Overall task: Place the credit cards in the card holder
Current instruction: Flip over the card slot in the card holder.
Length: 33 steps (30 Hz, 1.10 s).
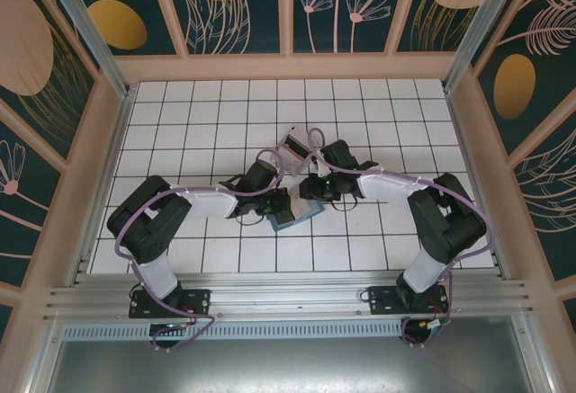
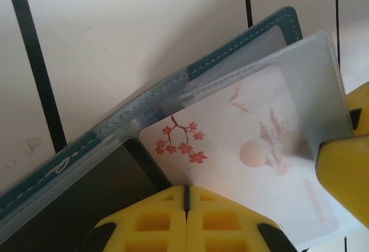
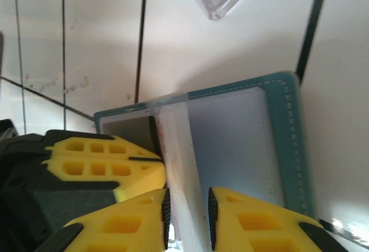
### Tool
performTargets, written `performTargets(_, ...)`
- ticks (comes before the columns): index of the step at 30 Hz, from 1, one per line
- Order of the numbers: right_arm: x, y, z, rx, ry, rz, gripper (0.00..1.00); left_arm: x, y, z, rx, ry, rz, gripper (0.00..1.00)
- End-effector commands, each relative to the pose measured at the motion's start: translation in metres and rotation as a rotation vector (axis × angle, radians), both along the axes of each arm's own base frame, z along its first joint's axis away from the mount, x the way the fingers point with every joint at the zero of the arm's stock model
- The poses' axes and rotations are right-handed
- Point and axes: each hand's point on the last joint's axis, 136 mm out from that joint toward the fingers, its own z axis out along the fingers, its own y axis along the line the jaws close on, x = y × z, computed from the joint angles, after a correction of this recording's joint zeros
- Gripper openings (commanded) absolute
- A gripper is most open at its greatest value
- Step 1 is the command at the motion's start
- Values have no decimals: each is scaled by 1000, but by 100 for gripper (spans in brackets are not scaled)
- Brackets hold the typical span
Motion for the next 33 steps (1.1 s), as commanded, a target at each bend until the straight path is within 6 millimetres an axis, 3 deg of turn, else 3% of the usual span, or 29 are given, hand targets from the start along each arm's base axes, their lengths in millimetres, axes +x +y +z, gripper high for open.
performTargets(1, -8, 15, 18, 104, 3, 47, 28, -12, 14, -22, 70, 58, 12, 0)
performTargets(8, -19, 27, 19, 200, 54, 94, 30, -13, 16, -22, 69, 55, 19, 0)
performTargets(17, -23, 27, 5, 190, 82, 92, 31, -7, 18, -4, 49, 15, 52, 0)
performTargets(23, -24, 25, 0, 183, 89, 86, 31, 2, 15, 34, -7, -61, 77, 0)
performTargets(27, -24, 27, 3, 194, 84, 88, 31, 7, 15, 46, -15, -94, 89, 0)
performTargets(33, -24, 36, 12, 193, 65, 110, 31, 13, 37, 62, 17, -138, 205, 0)
